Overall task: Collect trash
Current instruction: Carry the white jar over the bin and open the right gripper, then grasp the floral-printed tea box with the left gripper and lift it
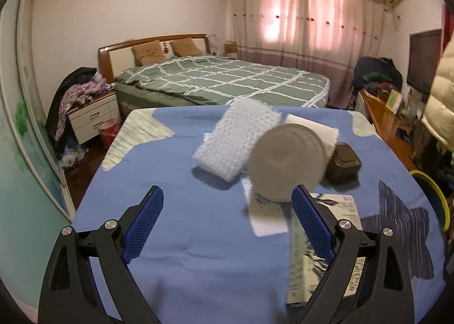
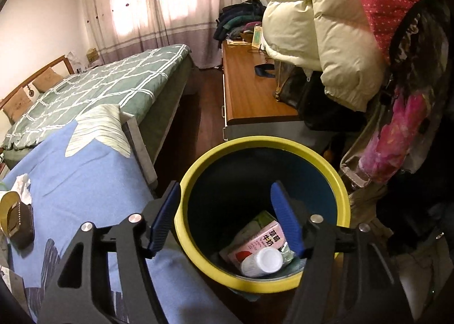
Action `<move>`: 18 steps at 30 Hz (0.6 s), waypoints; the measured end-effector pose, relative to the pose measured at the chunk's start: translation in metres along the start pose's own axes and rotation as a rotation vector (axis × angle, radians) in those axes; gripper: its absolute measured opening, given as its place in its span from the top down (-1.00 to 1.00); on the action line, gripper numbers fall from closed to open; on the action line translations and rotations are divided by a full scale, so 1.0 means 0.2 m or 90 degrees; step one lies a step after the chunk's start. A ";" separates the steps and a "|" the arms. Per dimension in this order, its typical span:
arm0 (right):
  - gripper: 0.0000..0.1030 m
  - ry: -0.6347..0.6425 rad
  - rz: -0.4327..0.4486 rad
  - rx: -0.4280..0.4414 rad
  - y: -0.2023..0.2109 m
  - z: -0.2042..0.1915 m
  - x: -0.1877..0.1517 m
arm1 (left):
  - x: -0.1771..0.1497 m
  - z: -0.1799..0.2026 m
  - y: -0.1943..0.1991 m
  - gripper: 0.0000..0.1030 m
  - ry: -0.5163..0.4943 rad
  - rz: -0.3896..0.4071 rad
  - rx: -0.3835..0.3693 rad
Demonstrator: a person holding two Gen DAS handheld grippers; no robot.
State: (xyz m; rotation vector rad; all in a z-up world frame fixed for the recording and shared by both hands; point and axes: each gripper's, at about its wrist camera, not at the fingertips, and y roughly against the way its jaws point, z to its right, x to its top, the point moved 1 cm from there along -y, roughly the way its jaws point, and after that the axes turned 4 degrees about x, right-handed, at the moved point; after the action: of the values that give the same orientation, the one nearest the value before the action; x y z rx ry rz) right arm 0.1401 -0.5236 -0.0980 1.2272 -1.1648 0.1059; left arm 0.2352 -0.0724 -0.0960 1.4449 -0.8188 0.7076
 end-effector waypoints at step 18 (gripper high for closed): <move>-0.30 0.008 -0.010 0.058 0.01 -0.02 -0.01 | -0.09 0.40 0.04 -0.83 -0.085 -0.137 -0.117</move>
State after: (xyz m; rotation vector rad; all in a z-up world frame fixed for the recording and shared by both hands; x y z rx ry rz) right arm 0.1406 -0.5177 -0.0977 1.3134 -1.1494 0.1553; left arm 0.2135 -0.1511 -0.1105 1.3984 -0.7940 0.3669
